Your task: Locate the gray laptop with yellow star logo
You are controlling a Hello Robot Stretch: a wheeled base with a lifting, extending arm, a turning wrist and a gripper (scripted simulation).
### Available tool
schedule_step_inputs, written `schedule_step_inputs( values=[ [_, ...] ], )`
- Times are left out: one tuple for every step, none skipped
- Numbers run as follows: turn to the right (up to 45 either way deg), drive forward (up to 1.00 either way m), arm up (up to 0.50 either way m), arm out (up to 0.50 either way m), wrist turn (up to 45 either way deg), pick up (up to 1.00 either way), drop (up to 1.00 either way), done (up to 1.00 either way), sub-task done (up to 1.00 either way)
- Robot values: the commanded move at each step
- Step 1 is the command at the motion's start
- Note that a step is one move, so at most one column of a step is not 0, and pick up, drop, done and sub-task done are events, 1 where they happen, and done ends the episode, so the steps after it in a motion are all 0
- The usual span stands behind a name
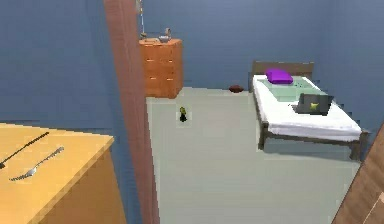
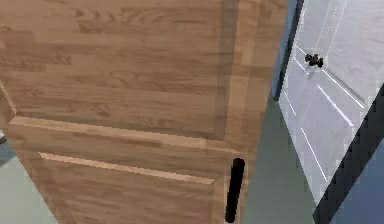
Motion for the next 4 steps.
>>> schedule_step_inputs(
  values=[
    [15.0,0.00,0.00,0.00,0.0,0.00,0.00,0.00,0.00],
    [0.0,1.00,0.00,0.00,0.0,0.00,0.00,0.00,0.00],
    [0.0,0.75,0.00,0.00,0.0,0.00,0.00,0.00,0.00],
    [45.0,0.00,0.00,0.00,0.0,0.00,0.00,0.00,0.00]
  ],
)
